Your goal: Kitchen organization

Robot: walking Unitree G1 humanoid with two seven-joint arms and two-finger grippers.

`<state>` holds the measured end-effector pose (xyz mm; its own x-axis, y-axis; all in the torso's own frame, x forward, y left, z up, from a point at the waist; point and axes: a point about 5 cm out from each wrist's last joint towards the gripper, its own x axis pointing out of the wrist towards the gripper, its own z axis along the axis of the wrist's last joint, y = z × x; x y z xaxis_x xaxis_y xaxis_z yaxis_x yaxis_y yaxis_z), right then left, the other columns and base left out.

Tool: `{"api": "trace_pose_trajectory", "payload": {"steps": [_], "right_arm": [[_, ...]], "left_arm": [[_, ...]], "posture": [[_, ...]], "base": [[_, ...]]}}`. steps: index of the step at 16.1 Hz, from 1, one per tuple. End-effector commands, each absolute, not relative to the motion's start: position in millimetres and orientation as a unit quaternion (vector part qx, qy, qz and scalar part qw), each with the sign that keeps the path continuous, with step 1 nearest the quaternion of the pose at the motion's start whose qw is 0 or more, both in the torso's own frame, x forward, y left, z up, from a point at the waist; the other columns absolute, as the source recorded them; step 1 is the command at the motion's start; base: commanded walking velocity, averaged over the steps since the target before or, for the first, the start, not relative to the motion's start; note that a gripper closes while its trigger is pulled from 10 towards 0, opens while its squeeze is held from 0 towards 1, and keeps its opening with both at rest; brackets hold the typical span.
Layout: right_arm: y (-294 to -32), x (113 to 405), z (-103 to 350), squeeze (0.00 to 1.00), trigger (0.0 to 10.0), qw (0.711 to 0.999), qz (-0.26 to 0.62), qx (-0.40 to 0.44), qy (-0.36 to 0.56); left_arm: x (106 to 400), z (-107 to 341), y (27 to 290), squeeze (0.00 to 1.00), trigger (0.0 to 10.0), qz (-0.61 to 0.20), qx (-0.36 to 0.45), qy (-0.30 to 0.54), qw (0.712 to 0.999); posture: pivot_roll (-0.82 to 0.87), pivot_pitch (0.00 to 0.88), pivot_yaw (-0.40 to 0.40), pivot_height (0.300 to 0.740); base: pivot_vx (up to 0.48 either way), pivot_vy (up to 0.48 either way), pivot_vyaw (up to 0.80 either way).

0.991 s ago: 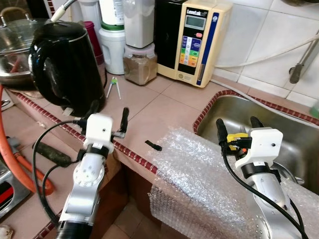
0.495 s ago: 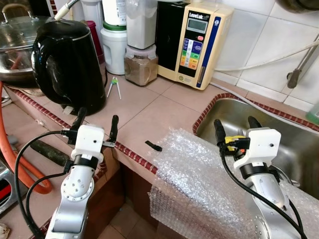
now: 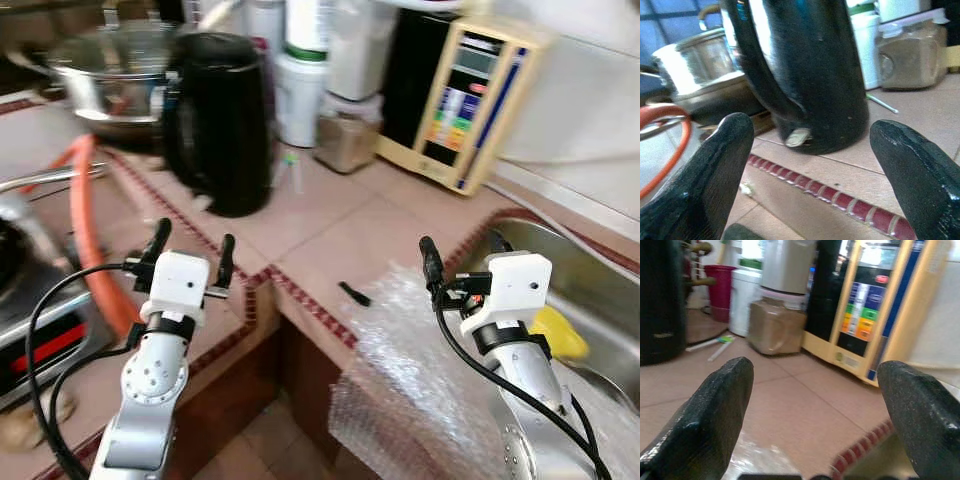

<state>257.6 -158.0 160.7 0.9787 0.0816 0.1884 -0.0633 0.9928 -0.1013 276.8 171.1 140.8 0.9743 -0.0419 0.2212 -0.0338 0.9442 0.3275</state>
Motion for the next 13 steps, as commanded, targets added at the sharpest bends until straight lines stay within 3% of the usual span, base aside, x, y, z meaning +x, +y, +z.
{"api": "trace_pose_trajectory", "payload": {"steps": [1,13], "right_arm": [[-161.2,258.8,160.4,1.00,10.0,0.994,0.031,-0.047,-0.093],[-162.4,261.2,159.6,1.00,10.0,0.995,0.022,-0.037,-0.093]], "left_arm": [[278.9,143.7,169.0,0.00,10.0,-0.001,0.169,-0.115,0.979],[284.0,143.3,161.6,0.00,10.0,-0.021,0.173,-0.111,0.978]], "posture": [[0.11,0.000,-0.066,0.740],[0.10,0.000,-0.045,0.740]], "base": [[0.000,0.000,0.59],[0.000,0.000,0.00]]}}
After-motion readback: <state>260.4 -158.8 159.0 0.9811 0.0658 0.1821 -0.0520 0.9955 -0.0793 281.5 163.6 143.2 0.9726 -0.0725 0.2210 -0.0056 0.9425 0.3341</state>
